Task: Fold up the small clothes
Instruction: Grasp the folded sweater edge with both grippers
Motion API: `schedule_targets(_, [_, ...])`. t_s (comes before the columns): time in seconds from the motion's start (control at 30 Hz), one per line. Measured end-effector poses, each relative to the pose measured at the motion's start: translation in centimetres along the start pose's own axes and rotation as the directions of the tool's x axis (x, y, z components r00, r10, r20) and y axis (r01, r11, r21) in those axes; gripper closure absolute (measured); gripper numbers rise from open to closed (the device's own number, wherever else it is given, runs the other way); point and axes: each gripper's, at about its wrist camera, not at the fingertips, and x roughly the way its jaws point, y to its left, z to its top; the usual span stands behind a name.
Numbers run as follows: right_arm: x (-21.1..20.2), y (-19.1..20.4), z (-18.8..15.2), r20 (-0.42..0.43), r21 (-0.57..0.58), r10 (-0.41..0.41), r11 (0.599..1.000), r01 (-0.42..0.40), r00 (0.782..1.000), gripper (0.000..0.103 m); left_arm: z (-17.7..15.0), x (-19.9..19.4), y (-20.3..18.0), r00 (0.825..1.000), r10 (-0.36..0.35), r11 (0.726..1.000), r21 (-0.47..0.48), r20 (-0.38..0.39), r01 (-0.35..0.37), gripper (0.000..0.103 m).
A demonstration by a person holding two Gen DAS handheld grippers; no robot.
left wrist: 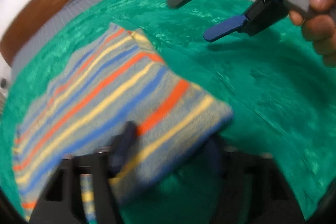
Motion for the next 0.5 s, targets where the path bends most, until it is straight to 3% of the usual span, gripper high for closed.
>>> schedule_targets(0.03, [0.3,-0.2,0.5,-0.003,-0.001,-0.012,1.000,0.012,1.000,0.033,0.3,0.2,0.0,1.000,0.018,1.000,-0.012,0.001,-0.018,0.088])
schedule_targets(0.07, [1.1,-0.4,1.1,-0.005,0.006,-0.017,1.000,0.017,1.000,0.033,0.4,0.2,0.2,1.000,0.027,0.999,-0.028,0.003,-0.027,0.095])
schedule_targets(0.3, [7.6,-0.1,4.9,0.016,0.069,-0.013,0.998,0.012,1.000,0.038,-0.8,-2.1,2.5,0.995,-0.049,0.986,-0.155,0.090,0.062,0.097])
schedule_targets(0.37, [9.1,1.4,5.6,0.042,0.031,-0.048,0.998,0.047,0.998,0.068,-1.3,-3.0,3.9,0.991,-0.072,0.973,-0.210,0.113,0.095,0.097])
schedule_targets(0.4, [9.7,2.3,5.9,0.044,0.006,-0.095,0.995,0.095,0.995,0.094,-1.7,-3.9,5.0,0.988,-0.077,0.964,-0.244,0.132,0.107,0.097])
schedule_targets(0.5, [10.7,6.1,6.4,0.048,-0.077,-0.150,0.985,0.154,0.987,0.093,-3.2,-6.0,8.2,0.981,-0.075,0.930,-0.343,0.177,0.133,0.098])
